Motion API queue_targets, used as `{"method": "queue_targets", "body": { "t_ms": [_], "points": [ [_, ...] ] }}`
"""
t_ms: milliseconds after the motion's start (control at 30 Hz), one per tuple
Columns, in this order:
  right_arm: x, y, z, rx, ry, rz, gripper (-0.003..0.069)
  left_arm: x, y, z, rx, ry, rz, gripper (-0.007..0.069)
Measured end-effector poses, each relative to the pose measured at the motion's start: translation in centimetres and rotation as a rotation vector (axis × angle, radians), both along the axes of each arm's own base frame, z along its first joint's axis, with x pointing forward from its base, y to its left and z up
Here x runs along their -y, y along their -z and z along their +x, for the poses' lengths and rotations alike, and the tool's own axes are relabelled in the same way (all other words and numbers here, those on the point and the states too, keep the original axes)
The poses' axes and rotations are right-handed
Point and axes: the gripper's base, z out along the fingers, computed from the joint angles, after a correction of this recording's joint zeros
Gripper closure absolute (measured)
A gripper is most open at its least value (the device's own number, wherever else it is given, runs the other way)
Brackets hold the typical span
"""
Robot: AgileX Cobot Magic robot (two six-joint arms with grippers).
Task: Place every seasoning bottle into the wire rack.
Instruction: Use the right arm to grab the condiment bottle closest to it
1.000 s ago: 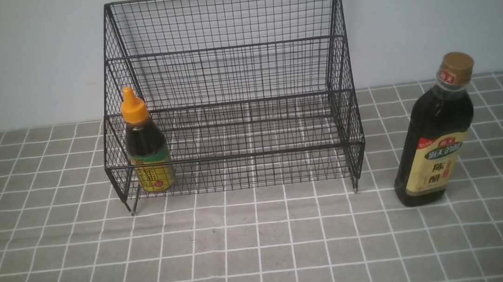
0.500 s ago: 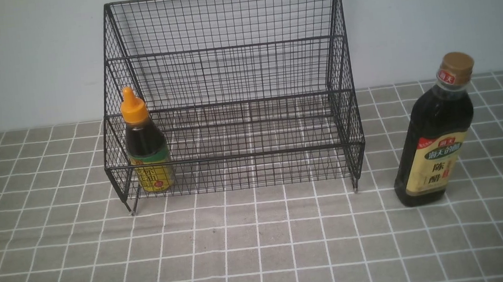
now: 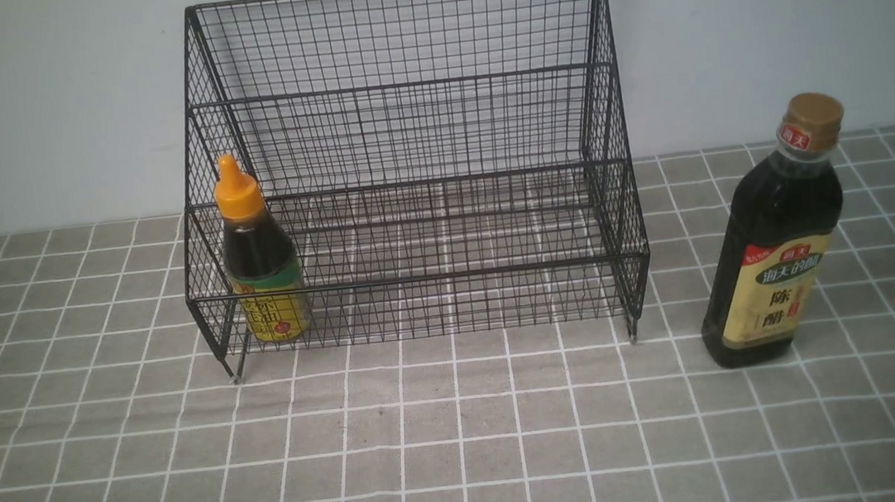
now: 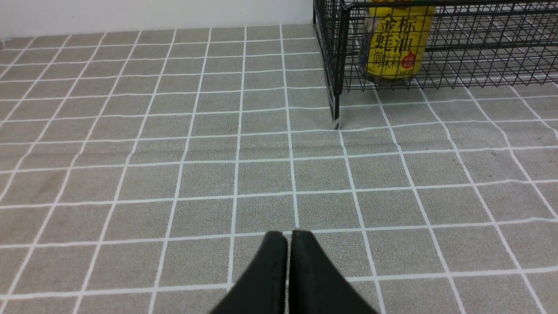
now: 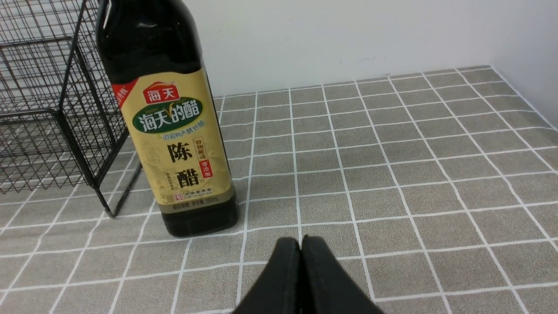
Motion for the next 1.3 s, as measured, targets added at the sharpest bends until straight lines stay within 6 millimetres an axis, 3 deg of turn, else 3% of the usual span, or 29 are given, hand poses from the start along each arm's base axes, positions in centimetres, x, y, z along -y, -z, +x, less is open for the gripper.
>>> {"method": "queue_targets", "body": {
  "t_ms": [167, 333, 667, 767, 900, 1100, 1167, 1300],
  "points": [
    [-0.1, -0.7, 0.2, 0.102, 0.003, 0.066, 0.0673, 0.0, 0.0, 0.0, 0.0, 0.0, 0.0, 0.0631],
    [0.4, -3.4, 0.1, 0.411, 0.053, 0.34, 0.0673, 0.0, 0.0, 0.0, 0.0, 0.0, 0.001, 0.0631],
    [1.1, -4.7, -0.4, 0.581, 0.089, 0.474, 0.0673, 0.0, 0.0, 0.0, 0.0, 0.0, 0.002, 0.0631],
    [0.8, -6.8, -0.8, 0.607, 0.048, 0.514, 0.0673, 0.0, 0.0, 0.0, 0.0, 0.0, 0.002, 0.0631],
    [0.3, -10.5, -0.2, 0.502, 0.013, 0.404, 0.0673, 0.0, 0.0, 0.0, 0.0, 0.0, 0.002, 0.0631],
    [0.0, -13.7, 3.5, 0.16, 0.021, 0.281, 0.0671, 0.0, 0.0, 0.0, 0.0, 0.0, 0.002, 0.0631],
    [-0.1, -13.9, 4.4, 0.084, 0.018, 0.248, 0.0669, 0.0, 0.0, 0.0, 0.0, 0.0, 0.003, 0.0631],
    [-0.5, -16.4, 7.9, -0.123, -0.059, 0.133, 0.0659, 0.0, 0.0, 0.0, 0.0, 0.0, 0.003, 0.0631]
  ]
}}
